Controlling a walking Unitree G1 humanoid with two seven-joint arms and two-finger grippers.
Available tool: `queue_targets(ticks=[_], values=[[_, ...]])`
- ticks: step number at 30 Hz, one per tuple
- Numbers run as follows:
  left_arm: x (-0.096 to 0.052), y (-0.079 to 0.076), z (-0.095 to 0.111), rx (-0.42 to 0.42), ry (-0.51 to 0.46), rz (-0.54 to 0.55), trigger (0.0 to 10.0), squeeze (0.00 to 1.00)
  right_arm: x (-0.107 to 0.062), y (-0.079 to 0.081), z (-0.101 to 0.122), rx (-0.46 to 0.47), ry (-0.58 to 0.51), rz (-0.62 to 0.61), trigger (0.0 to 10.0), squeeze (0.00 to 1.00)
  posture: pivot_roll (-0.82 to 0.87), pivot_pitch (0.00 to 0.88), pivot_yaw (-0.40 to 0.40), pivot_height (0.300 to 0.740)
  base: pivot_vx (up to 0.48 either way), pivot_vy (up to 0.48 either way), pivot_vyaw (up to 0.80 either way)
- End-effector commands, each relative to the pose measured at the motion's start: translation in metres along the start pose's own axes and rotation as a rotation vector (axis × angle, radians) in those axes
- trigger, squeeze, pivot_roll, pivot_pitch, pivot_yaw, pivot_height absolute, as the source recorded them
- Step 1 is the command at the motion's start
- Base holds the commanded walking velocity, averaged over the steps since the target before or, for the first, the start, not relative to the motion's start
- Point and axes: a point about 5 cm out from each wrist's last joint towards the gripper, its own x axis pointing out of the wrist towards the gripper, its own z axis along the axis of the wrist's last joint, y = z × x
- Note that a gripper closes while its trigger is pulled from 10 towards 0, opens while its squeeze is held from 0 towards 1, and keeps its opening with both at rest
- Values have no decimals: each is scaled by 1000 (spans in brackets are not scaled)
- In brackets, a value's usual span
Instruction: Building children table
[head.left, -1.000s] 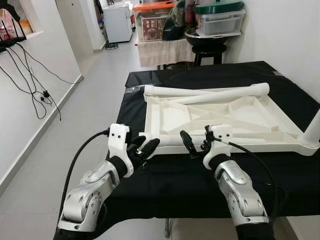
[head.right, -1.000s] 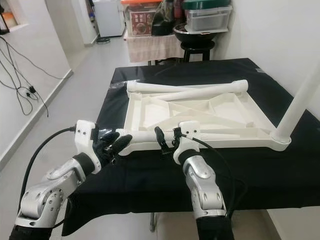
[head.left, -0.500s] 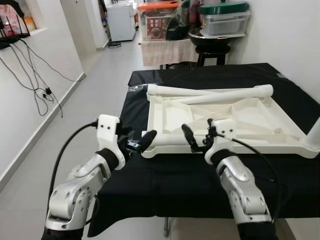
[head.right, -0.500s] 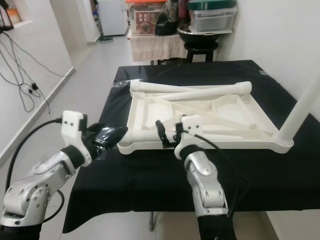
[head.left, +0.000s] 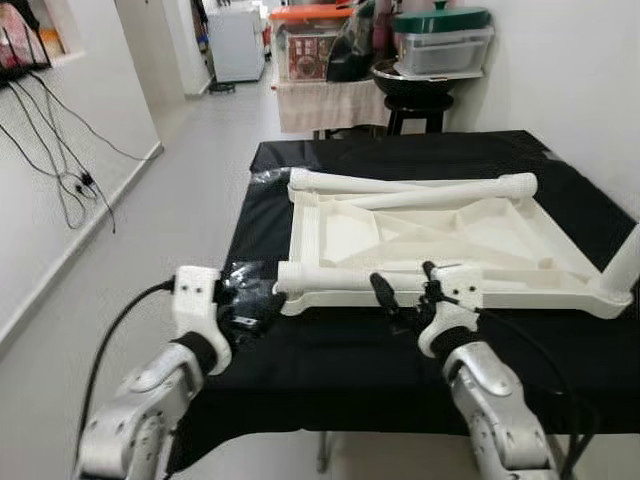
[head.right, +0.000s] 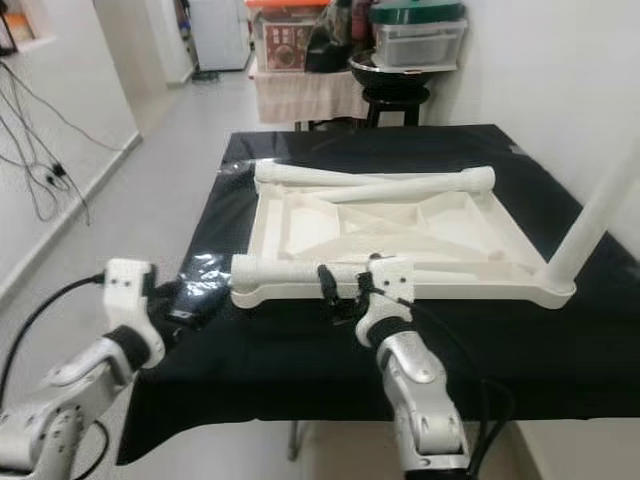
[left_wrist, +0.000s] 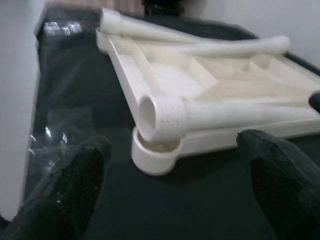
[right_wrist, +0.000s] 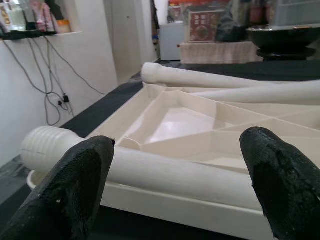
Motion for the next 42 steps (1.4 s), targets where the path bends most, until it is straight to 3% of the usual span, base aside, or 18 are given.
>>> queue_targets(ticks=[1,7,26,39,41,42], values=[[-5,0,4,17,-41,15,10000,0,-2,9,0,18,-1,48,10000,0,-44,0,-14,740,0,0,0],[-4,-5,4,82,-64,2,10000,0,0,9,0,53,6,63,10000,0,-53,0,-7,740,54,0,0],[-7,-4,3,95,-73,9,10000,0,-2,14,3,156,-6,130,10000,0,-12,0,-10,740,285,0,-104],[-17,-3,7,17,-6,5,10000,0,-8,13,2,187,7,165,10000,0,-6,0,-18,740,0,0,0],[-20,-4,6,-15,25,-7,10000,0,-10,13,2,194,10,174,10000,0,0,0,-22,740,0,0,0],[-24,-7,1,-53,90,-41,10000,0,-11,13,2,201,15,184,10000,0,3,0,-26,740,0,0,0]])
